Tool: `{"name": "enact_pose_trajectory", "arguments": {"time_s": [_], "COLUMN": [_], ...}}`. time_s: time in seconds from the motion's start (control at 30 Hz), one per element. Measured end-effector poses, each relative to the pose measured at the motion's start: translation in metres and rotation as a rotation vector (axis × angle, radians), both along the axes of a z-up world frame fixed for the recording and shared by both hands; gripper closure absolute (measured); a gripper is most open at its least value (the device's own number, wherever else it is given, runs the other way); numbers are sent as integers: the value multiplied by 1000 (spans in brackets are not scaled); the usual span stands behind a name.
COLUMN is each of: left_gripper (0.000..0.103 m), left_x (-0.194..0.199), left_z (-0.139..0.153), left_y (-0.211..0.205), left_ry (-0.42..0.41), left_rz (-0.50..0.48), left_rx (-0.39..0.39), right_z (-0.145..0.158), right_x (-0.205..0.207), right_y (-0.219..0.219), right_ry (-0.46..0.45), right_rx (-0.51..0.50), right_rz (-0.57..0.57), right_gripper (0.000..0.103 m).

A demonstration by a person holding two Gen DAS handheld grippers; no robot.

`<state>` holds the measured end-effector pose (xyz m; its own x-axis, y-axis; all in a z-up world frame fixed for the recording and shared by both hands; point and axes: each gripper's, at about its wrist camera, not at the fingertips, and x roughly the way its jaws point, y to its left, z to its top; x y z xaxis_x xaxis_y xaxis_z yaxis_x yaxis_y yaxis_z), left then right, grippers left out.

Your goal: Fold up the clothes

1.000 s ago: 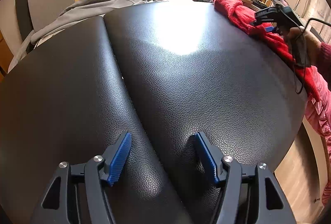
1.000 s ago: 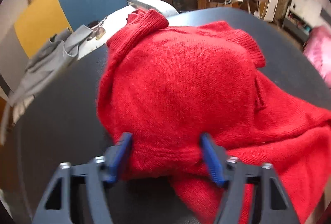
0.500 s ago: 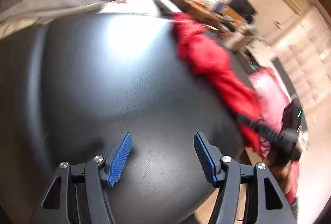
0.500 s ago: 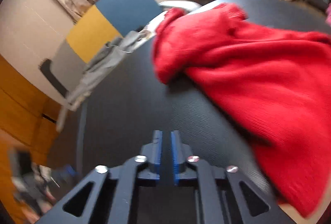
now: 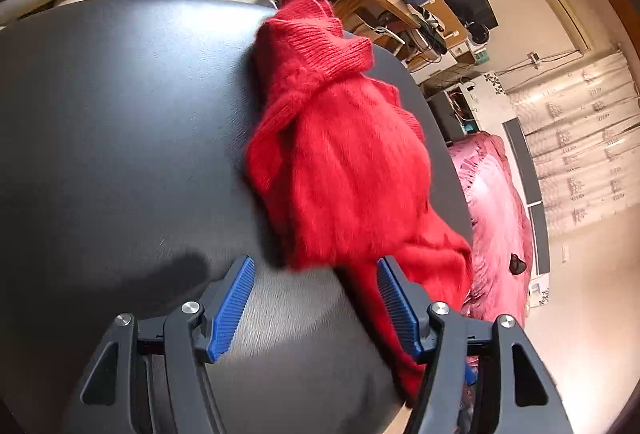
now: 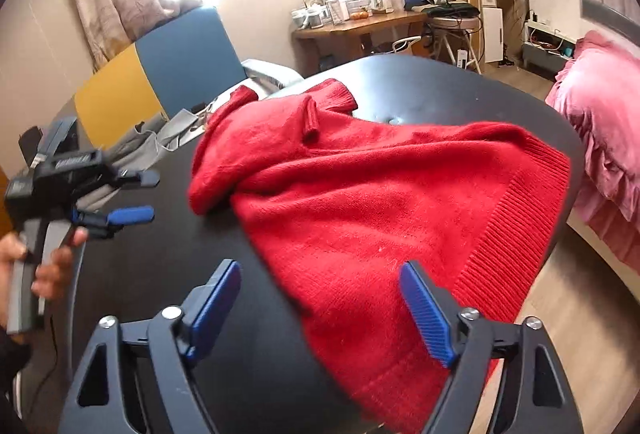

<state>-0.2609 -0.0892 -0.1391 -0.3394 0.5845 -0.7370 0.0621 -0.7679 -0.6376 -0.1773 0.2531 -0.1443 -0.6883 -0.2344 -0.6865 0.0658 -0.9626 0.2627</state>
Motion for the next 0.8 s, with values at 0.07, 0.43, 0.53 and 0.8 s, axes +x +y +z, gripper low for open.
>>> {"name": "enact_pose_trajectory", "arguments": {"time_s": [0.07,0.43,0.53,0.8], "left_gripper": [38,88,96,100], "left_x": [-17,-36,-35,-5], "left_z": [-7,8,20,38], "left_y": [4,17,17,-23], "left_ry": [-2,39,73,99], "left_rz": [-5,-19,-10,87], "left_rx": [2,52,55,-7], "right_z": [-12,-38,-38,-33], "right_x": [-8,-15,-15,-16], "right_y": [-1,1,-8,-8], "right_ry": [-32,-41,-47,-103], "right_rx": [-9,-69,-26,-57], "right_rz": [10,14,26,47], "right_gripper": [19,2,0,0]}}
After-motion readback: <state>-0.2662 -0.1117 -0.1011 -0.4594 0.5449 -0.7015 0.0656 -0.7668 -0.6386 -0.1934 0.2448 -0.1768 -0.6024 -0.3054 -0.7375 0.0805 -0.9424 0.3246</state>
